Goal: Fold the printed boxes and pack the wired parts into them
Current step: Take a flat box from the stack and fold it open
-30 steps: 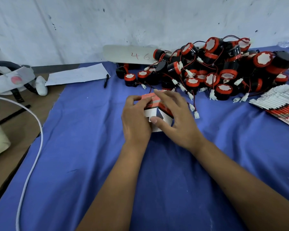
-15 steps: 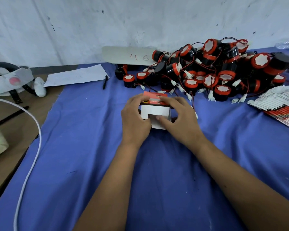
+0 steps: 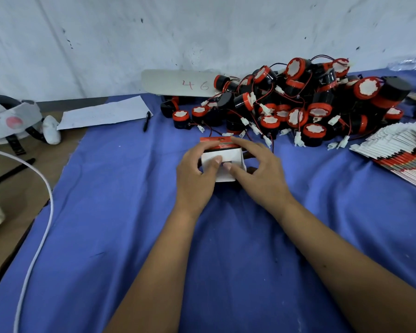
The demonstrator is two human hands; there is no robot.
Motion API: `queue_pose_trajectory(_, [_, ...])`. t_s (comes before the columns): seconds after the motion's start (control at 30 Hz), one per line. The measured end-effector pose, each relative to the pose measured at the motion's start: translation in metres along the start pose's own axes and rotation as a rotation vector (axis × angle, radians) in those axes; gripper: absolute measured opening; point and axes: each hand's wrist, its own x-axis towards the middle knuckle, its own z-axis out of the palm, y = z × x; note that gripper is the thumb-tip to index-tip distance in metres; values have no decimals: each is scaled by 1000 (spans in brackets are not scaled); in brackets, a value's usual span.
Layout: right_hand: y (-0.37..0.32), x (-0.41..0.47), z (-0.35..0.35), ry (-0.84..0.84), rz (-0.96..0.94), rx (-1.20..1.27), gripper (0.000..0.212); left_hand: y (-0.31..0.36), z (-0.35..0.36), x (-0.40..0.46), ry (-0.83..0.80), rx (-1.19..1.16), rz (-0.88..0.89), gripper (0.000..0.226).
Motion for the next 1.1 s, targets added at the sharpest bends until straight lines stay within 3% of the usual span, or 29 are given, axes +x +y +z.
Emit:
queue_pose_trajectory(0.17, [1,2,-2,-116,99,370,40,-5,-5,3,114,-21,-64,33])
queue_pose_trajectory(0.4, [10,4,1,-88,122,286,57,-4,-6,3,39,-47,-49,35])
queue_pose_trajectory(0.53, [12,6,2,-14,107,250,56,-2,-5,1,-134,5,52,56])
queue_pose_trajectory(0.67, [15,6,2,1,100,179,58,-2,-6,1,-167,48,102,64])
queue_pose_trajectory(0.77, [15,5,2,30,80,128,50,4,-5,-1,-212,-32,48,65])
queue_pose_trajectory(0.93, [10,5,2,74,46,150,38,5,-9,2,-236,-411,-247,62])
queue_pose_trajectory(1.1, [15,6,-1,-11,27,204,48,3,-6,-1,-157,-287,-190,60])
